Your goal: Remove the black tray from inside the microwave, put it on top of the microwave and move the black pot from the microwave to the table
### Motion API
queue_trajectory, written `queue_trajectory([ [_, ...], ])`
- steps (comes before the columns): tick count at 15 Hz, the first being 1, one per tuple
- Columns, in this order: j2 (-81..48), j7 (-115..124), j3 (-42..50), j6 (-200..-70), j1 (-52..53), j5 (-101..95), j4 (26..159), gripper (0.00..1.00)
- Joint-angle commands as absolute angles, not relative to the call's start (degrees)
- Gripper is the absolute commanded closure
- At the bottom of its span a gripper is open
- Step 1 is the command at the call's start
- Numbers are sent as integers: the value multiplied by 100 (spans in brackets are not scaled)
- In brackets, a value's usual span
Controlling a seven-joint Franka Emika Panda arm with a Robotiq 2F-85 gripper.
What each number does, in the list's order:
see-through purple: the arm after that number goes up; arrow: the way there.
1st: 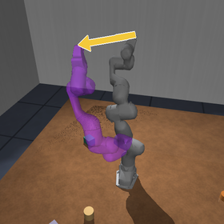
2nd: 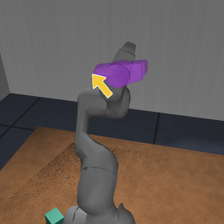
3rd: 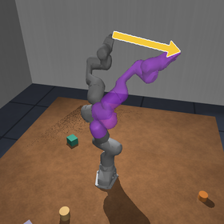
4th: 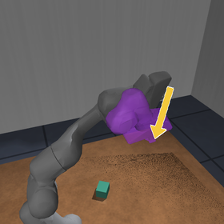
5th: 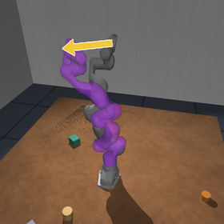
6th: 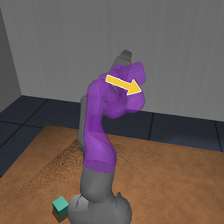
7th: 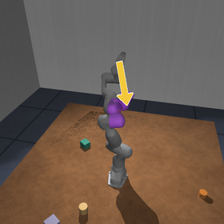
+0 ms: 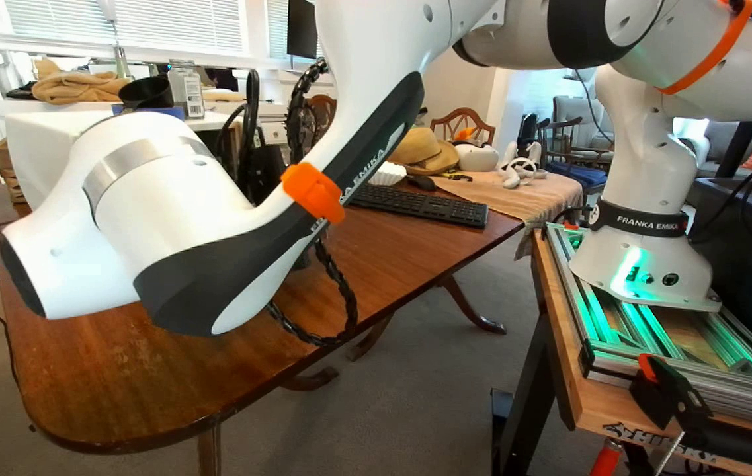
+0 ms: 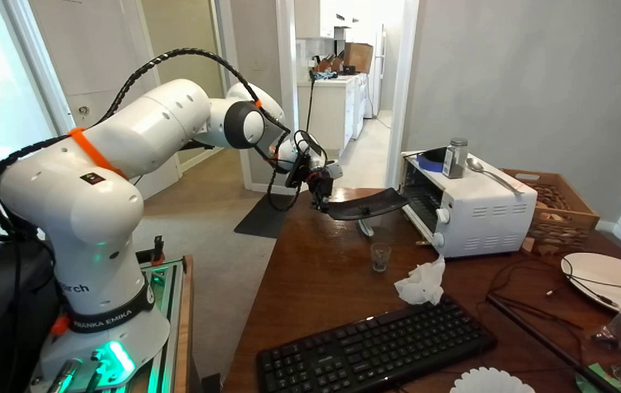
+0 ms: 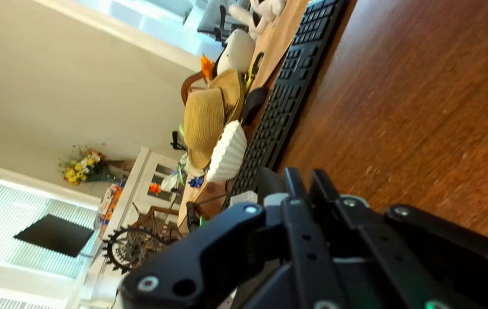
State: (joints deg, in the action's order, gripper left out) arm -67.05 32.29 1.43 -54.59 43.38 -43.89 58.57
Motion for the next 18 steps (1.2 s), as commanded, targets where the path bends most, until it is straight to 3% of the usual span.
queue_trajectory([
  [1, -6520, 3934, 78, -5013, 4328, -3768, 6103, 97],
  [9, -5708, 4911, 148, -4857, 4197, -3117, 7251, 97],
  [18, -4204, 4956, -30, -5739, 3410, -3902, 9351, 97],
])
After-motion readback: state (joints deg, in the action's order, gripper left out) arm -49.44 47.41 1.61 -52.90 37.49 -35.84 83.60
